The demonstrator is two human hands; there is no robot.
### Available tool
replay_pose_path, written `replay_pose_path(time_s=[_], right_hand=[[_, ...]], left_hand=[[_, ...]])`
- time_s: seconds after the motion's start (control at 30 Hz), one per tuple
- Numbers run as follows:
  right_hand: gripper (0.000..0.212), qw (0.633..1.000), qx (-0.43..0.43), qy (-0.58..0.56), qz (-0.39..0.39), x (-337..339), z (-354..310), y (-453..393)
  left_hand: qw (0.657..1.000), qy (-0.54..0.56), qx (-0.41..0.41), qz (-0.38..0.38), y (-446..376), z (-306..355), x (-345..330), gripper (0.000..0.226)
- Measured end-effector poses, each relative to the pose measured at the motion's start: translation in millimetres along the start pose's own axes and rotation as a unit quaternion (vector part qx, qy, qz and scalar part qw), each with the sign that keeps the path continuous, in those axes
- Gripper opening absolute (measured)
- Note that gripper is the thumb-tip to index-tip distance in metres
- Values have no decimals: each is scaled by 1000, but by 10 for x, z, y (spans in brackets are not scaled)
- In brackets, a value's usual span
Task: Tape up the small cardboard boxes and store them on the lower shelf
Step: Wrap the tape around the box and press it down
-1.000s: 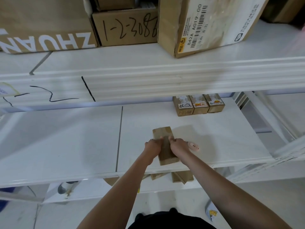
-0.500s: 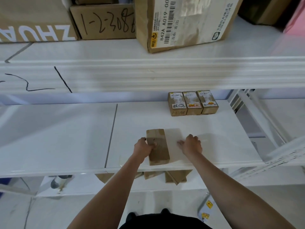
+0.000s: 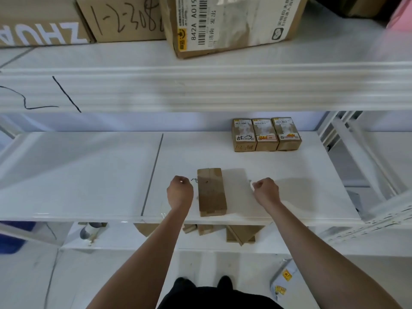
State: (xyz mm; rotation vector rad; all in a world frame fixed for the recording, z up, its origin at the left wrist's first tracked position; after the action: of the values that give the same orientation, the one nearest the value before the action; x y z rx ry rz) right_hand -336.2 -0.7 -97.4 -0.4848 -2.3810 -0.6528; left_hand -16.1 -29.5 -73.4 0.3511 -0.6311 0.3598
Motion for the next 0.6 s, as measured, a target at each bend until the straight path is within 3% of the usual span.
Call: replay_pose_path(time_s=[0.13,0.3,0.33,0.43,0.5,0.6], right_hand=[[31,999,7,-22,32,104,62,-17],[16,999,-10,-30,11,92,166,-15],[10,1000,-8,-20,14,93,160,1],[28,998,16,35,59,168,56,49],[25,994,33,72,78,200,-12,61],[21,989,37,126,73,194,-37,60]], left_hand=[[996,0,27,81,-26,-81,211,29],[988,8,80,135,-74,-409,499,22],[986,8,92,137,-83,-490,552,22],[984,4,125,129,-99,-722,676,32],[981,4,155,116,-77,-919,737,38],[971,11,230,63,-11,-1298,795,29]])
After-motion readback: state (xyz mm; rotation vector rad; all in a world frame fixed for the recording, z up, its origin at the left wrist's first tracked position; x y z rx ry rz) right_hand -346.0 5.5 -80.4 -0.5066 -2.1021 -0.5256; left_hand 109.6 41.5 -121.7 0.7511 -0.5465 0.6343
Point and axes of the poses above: each hand's wrist, its own y-axis away from the middle knuckle, its own x-axis out of the back of the hand, z = x × y, the point moved 8 cm from there along -y, towards the middle knuckle, and after that the axes turned 1 degree about z, right-handed, at the moved point
